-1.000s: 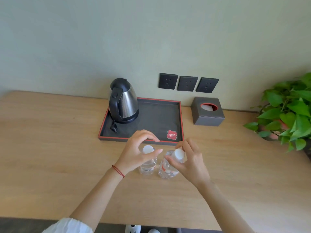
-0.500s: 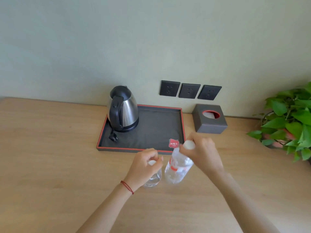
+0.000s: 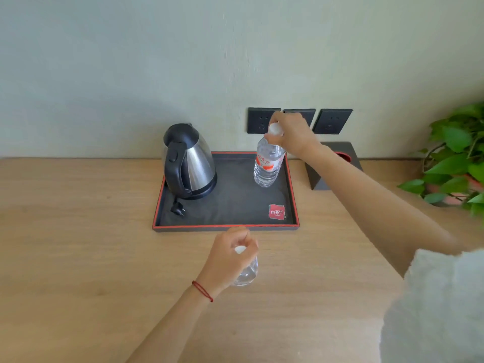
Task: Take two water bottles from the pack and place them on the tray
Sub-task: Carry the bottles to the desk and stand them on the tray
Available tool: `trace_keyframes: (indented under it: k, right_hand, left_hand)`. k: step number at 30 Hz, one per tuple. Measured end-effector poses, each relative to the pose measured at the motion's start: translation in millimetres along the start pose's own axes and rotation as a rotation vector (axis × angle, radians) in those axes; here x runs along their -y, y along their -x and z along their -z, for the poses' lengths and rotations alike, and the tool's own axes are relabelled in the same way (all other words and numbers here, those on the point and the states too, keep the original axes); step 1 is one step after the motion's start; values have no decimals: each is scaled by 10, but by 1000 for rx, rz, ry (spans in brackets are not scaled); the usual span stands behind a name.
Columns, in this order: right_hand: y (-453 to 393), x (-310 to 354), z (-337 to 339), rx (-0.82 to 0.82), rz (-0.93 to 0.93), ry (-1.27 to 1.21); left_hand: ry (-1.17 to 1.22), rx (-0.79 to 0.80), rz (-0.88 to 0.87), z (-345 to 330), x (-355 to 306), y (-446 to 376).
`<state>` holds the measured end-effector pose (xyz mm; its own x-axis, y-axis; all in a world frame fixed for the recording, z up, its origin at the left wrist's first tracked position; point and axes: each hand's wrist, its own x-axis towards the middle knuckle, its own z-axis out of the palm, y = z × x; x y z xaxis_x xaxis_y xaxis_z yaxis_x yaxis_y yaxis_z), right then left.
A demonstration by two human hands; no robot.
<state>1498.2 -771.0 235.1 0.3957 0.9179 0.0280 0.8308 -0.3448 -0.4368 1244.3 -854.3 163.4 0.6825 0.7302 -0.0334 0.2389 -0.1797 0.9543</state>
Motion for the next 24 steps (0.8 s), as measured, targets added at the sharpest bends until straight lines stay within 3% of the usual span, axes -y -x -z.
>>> trace_keyframes:
  k: [5, 21, 24]
  right_hand:
    - [-295, -52, -44, 104, 21, 215]
    - [-654, -82, -180, -9, 7, 309]
    - [-670, -75, -206, -42, -21, 304]
  left_hand:
    - [7, -36, 29, -18, 33, 14]
    - [17, -3, 49, 27, -18, 23]
    - [3, 79, 36, 98, -69, 34]
